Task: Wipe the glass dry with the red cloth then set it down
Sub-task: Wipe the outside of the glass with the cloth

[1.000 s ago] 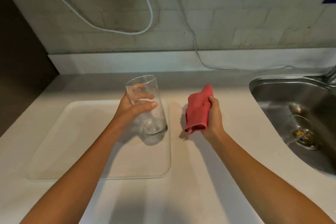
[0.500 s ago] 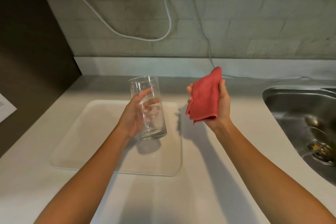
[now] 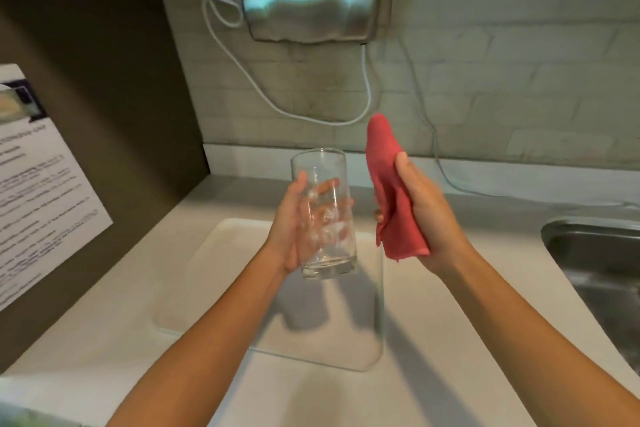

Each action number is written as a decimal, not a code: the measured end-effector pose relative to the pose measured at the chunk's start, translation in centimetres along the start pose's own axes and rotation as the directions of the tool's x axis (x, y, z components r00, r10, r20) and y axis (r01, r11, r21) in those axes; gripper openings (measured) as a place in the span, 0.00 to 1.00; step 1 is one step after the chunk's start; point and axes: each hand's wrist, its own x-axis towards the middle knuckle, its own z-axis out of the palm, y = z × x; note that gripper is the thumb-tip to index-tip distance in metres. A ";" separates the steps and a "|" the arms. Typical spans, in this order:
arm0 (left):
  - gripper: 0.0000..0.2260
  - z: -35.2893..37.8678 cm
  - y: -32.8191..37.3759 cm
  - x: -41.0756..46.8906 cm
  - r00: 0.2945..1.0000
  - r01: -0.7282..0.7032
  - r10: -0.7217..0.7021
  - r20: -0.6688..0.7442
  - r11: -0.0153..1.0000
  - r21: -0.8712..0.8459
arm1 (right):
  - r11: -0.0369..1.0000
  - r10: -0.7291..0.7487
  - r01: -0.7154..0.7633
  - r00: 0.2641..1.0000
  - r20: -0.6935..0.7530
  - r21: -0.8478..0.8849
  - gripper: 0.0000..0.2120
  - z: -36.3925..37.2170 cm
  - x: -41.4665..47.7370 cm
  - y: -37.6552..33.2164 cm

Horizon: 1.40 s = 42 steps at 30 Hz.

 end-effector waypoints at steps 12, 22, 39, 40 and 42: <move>0.32 0.0 -0.6 0.2 1.000 0.004 -0.005 0.014 0.999 0.054 | -0.076 -0.445 0.588 0.703 0.555 -0.805 0.17 0.1 -1.3 1.3; 0.27 0.3 -0.5 0.5 0.999 0.015 -0.014 0.032 1.000 -0.017 | -0.039 -0.396 0.597 0.727 0.561 -0.801 0.16 -0.7 -1.3 2.1; 0.31 1.3 -0.3 0.6 1.000 -0.003 0.004 0.012 0.999 -0.052 | -0.017 -0.408 0.590 0.733 0.544 -0.807 0.16 0.2 -2.1 1.7; 0.30 1.4 -0.1 0.4 0.999 0.021 -0.019 0.026 0.998 -0.066 | -0.079 -0.368 0.623 0.708 0.603 -0.778 0.14 -0.1 -2.5 1.9; 0.32 1.2 -0.4 0.4 0.999 0.039 -0.039 0.007 0.999 -0.015 | -0.090 -0.375 0.593 0.724 0.579 -0.800 0.15 -0.8 -2.1 1.5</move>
